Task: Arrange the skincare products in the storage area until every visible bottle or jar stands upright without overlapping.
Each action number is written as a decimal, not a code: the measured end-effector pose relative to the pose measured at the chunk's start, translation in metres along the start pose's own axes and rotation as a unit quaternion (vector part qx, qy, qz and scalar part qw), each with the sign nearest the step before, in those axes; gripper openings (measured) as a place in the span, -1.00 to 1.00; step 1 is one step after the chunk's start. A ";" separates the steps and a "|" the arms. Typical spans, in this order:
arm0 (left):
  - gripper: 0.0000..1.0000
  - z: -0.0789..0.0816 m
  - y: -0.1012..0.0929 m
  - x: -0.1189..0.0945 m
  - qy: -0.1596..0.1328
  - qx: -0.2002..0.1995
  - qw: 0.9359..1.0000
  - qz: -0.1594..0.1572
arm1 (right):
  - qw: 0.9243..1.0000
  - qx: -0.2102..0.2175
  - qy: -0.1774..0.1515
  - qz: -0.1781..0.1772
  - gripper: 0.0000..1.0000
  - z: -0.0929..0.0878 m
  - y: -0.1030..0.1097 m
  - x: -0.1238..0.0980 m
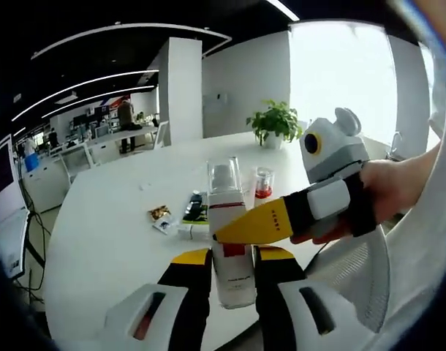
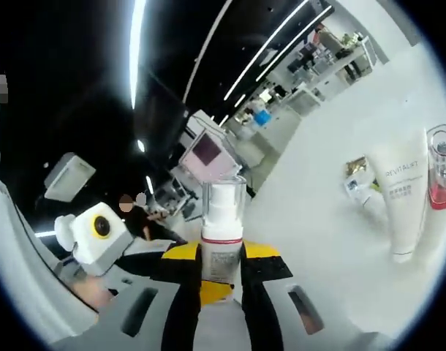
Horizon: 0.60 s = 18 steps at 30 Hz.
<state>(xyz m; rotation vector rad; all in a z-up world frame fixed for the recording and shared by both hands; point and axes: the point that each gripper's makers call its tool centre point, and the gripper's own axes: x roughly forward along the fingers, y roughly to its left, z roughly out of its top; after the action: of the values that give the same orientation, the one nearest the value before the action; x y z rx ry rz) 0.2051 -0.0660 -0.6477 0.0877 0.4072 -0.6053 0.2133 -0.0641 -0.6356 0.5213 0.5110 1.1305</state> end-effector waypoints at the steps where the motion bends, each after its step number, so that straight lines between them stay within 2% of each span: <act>1: -0.53 0.001 -0.005 0.000 -0.007 -0.003 1.000 -0.016 | 1.000 -0.007 0.002 0.000 -0.61 0.000 -0.001 -0.002; 4: -0.44 -0.002 -0.011 0.001 -0.004 -0.022 0.999 -0.047 | 1.000 -0.027 0.004 0.004 -0.61 0.003 -0.004 -0.014; 5: -0.34 -0.001 -0.017 0.001 -0.008 -0.023 0.998 -0.066 | 0.999 -0.035 0.004 0.011 -0.61 0.005 -0.004 -0.019; 8: -0.10 0.007 -0.031 -0.002 -0.025 -0.046 0.991 -0.124 | 0.997 -0.072 0.015 0.025 -0.61 0.007 -0.005 -0.030; 10: -0.08 0.014 -0.045 -0.002 -0.028 -0.061 0.986 -0.154 | 0.994 -0.104 0.026 0.037 -0.61 0.008 -0.005 -0.038; 12: -0.10 0.018 -0.047 -0.002 -0.038 -0.064 0.982 -0.173 | 0.989 -0.138 0.028 0.048 -0.61 0.012 -0.002 -0.044; 14: -0.08 0.023 -0.044 -0.001 -0.041 -0.073 0.981 -0.177 | 0.983 -0.169 0.039 0.059 -0.61 0.015 0.000 -0.051; 16: -0.07 0.030 -0.044 -0.001 -0.048 -0.078 0.978 -0.187 | 0.975 -0.202 0.062 0.071 -0.61 0.012 0.001 -0.057; 18: -0.13 0.049 -0.051 -0.004 -0.072 -0.084 0.970 -0.219 | 0.964 -0.237 0.088 0.080 -0.61 0.006 0.002 -0.061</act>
<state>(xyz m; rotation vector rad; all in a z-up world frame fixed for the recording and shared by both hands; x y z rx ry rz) 0.1904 -0.1158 -0.5993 -0.2124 0.3362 -1.0027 0.1949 -0.1213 -0.6223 0.0442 0.3374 1.4090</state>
